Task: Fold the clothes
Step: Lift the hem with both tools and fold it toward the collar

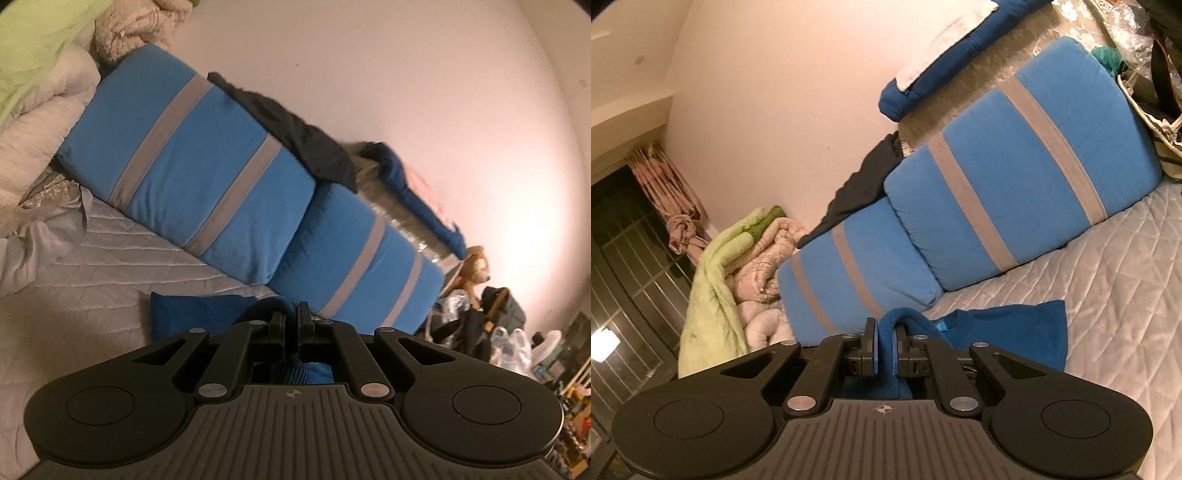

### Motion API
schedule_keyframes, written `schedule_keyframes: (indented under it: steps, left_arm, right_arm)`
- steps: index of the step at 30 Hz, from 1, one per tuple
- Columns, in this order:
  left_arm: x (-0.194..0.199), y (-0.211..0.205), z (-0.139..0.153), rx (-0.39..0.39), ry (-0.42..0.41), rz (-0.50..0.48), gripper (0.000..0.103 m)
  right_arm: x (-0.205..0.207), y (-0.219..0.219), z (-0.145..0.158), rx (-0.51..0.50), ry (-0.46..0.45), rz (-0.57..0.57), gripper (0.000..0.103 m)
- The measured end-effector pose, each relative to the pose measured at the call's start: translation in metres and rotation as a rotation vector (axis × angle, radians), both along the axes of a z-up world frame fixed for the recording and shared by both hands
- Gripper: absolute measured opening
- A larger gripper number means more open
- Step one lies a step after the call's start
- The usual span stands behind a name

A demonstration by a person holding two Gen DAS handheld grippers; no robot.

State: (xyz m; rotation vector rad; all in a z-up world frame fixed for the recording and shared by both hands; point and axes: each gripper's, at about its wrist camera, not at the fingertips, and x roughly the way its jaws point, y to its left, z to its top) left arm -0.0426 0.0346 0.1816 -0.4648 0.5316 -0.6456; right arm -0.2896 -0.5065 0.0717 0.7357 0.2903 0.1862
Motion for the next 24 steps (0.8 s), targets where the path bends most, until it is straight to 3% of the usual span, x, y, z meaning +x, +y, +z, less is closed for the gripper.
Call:
schedule_keyframes:
  steps: [10, 24]
  left_arm:
    - [0.076, -0.019, -0.025, 0.024, 0.083, 0.031, 0.005]
    - [0.177, -0.047, -0.104, 0.068, 0.270, 0.100, 0.005]
  right_arm:
    - [0.073, -0.023, -0.033, 0.001, 0.086, -0.040, 0.009]
    - [0.181, -0.051, -0.089, -0.025, 0.231, -0.099, 0.009]
